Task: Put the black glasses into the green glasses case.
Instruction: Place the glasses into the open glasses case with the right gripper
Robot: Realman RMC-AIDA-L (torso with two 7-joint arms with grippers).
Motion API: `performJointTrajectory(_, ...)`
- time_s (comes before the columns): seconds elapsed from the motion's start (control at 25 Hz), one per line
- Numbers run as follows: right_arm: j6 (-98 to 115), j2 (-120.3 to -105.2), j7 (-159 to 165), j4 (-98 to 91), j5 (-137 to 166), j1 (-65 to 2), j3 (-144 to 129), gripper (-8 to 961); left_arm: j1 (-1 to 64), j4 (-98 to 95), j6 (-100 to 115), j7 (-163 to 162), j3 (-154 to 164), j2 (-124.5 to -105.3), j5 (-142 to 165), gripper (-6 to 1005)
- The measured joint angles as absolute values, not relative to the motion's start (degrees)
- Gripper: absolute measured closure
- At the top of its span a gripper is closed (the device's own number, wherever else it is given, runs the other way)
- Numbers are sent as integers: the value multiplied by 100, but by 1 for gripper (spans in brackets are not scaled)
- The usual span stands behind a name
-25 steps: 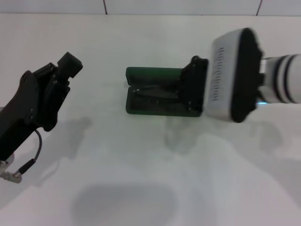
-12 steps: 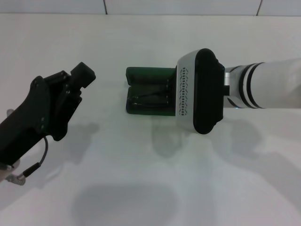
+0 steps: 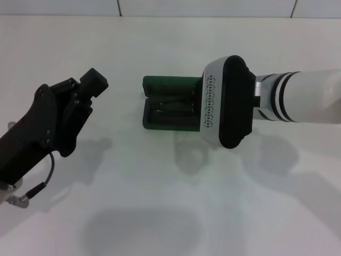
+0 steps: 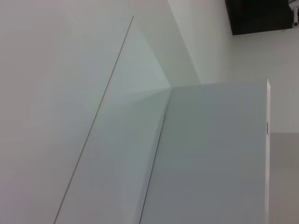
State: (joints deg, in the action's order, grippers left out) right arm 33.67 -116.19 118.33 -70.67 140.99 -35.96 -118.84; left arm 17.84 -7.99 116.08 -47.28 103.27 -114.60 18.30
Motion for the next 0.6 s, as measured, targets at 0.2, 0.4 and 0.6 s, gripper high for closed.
performJointTrajectory(0.2, 3209, -11619, 11860, -7008, 14078, -3600, -11900, 890, 1761, -799, 11589, -4729, 10326, -11460, 1827, 971)
performJointTrajectory(0.4, 3017, -11619, 11887, -6885, 14070, -3605, -11982, 890, 1741, -789, 11583, -4729, 10326, -11465, 1827, 971)
performJointTrajectory(0.6, 2946, -11619, 11890, -6788, 14041, -3618, -12026, 890, 1734, -776, 11583, -4729, 10327, -11476, 1827, 971)
